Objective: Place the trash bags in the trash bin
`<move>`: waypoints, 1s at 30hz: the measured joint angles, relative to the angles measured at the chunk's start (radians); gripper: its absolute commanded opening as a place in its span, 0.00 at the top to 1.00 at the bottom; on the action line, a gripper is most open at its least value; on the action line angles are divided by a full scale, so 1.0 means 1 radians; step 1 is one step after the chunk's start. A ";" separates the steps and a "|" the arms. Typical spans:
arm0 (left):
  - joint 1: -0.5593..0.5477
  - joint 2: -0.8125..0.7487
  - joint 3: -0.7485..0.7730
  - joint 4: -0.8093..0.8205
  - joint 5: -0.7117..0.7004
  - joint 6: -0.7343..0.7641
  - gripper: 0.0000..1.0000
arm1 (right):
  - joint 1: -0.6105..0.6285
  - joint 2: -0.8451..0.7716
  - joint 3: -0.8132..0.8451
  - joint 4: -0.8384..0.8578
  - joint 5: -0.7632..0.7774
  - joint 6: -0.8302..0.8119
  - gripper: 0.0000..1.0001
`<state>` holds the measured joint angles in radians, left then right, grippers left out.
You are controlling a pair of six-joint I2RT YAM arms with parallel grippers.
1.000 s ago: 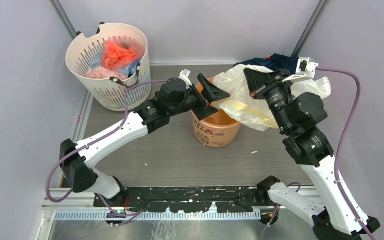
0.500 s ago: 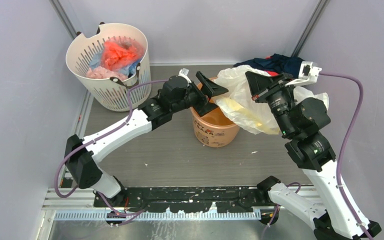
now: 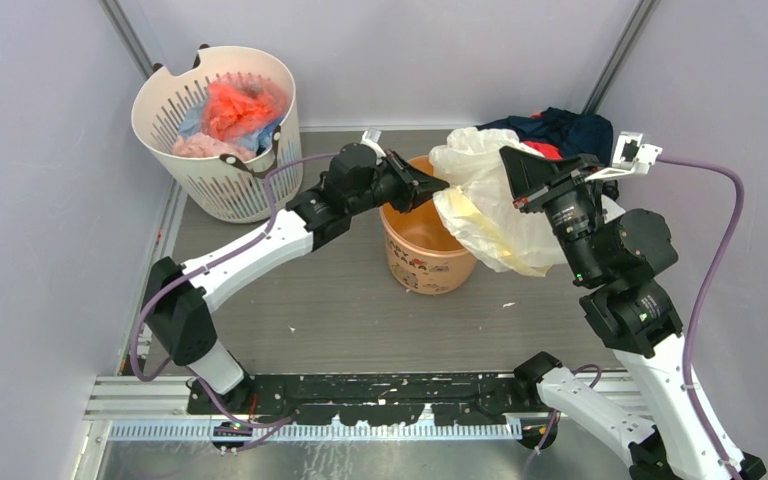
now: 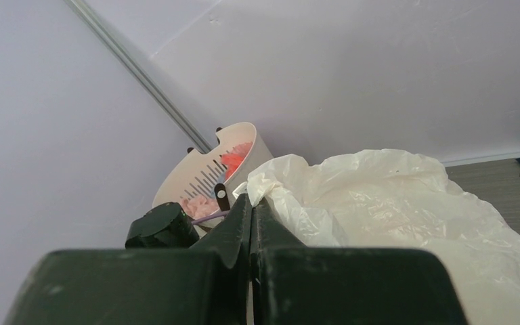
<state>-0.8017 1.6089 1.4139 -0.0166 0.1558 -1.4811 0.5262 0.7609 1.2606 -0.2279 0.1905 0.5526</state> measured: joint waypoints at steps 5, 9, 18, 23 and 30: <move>0.011 0.007 0.025 0.004 0.037 0.007 1.00 | 0.000 -0.002 -0.013 -0.010 0.003 -0.001 0.99; 0.025 0.006 0.071 -0.003 0.072 0.048 1.00 | 0.000 -0.002 -0.013 -0.031 0.026 -0.012 0.99; 0.071 -0.079 0.090 -0.050 0.165 0.146 1.00 | 0.000 -0.002 -0.003 -0.082 0.124 -0.080 0.99; 0.123 -0.164 0.090 -0.088 0.208 0.192 1.00 | 0.000 -0.005 0.012 -0.101 0.186 -0.117 0.99; 0.194 -0.226 0.095 -0.126 0.265 0.235 1.00 | 0.000 -0.014 0.028 -0.108 0.245 -0.153 0.99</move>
<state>-0.6075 1.3830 1.5093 -0.1429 0.4206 -1.2461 0.5262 0.7471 1.2884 -0.3355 0.4358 0.4000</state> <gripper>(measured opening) 0.007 0.030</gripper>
